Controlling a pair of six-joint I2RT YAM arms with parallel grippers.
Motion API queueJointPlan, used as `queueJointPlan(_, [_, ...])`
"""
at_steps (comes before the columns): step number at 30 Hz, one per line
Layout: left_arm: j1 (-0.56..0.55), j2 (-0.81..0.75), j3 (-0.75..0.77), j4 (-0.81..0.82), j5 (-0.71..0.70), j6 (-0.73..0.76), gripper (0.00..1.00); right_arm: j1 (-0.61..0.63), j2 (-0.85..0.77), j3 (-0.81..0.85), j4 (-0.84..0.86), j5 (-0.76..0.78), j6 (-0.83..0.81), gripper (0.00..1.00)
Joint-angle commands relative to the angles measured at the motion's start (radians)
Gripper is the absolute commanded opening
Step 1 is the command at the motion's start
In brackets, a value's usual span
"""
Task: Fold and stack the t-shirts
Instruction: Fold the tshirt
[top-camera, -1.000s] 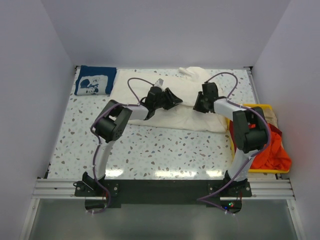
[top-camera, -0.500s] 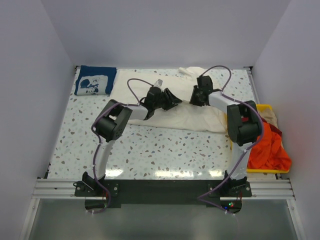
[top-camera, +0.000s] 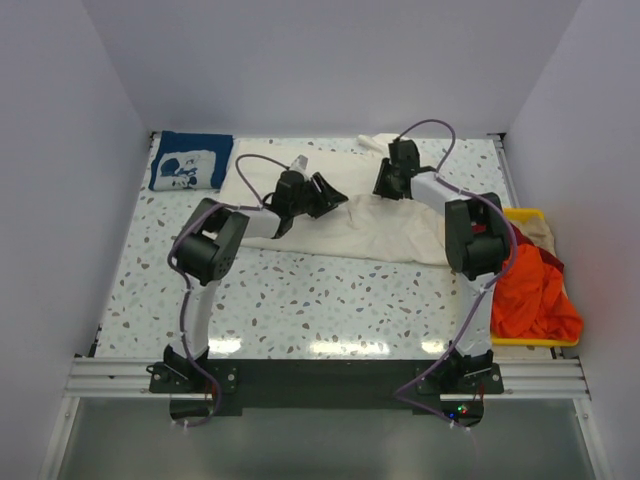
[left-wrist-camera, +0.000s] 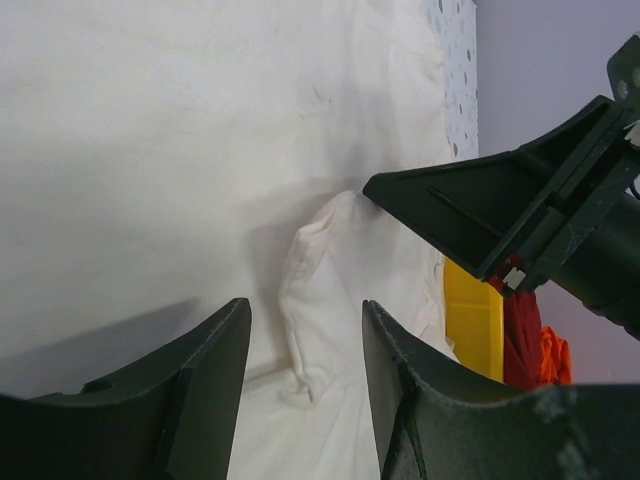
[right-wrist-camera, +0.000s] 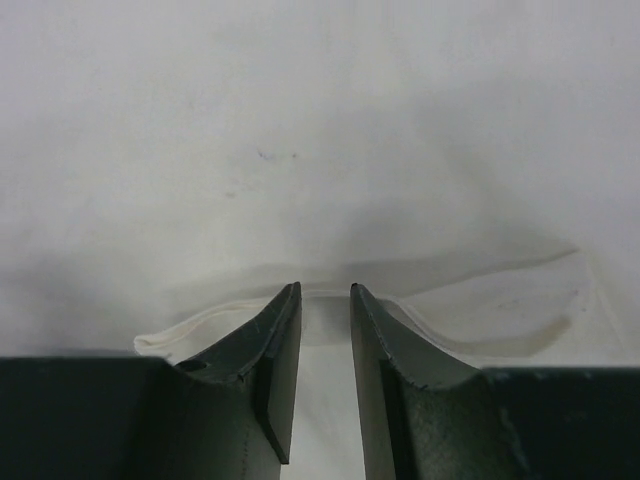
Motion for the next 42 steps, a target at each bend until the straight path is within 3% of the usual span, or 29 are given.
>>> queueJointPlan(1, [0.022,-0.125,-0.038,0.024,0.005,0.065,0.54,0.001,0.016,0.083,0.005,-0.008,-0.024,0.32])
queueJointPlan(8, [0.094,-0.359,-0.226,-0.076,-0.053,0.156,0.55,0.002,0.009,0.274,-0.105,0.021,-0.056,0.53])
queueJointPlan(11, [0.131,-0.508,-0.328,-0.192,-0.162,0.191,0.55,0.001,-0.069,0.236,-0.136,0.049,-0.036,0.54])
queueJointPlan(15, [0.19,-0.692,-0.441,-0.378,-0.396,0.208,0.6,0.002,-0.25,0.034,-0.112,0.048,0.042,0.54])
queueJointPlan(19, [0.24,-0.867,-0.579,-0.468,-0.519,0.201,0.61,0.002,-0.443,-0.28,-0.052,0.027,0.102,0.54])
queueJointPlan(23, [0.303,-0.972,-0.717,-0.466,-0.585,0.191,0.63,0.002,-0.623,-0.475,-0.029,0.012,0.151,0.53])
queueJointPlan(28, [0.389,-0.943,-0.796,-0.382,-0.524,0.185,0.63,0.004,-0.76,-0.662,-0.022,0.014,0.178,0.54])
queueJointPlan(35, [0.435,-0.832,-0.833,-0.265,-0.487,0.152,0.63,0.002,-0.824,-0.756,-0.052,0.058,0.191,0.55])
queueJointPlan(42, [0.464,-0.706,-0.816,-0.141,-0.452,0.118,0.61,0.001,-0.841,-0.807,-0.049,0.098,0.221,0.67])
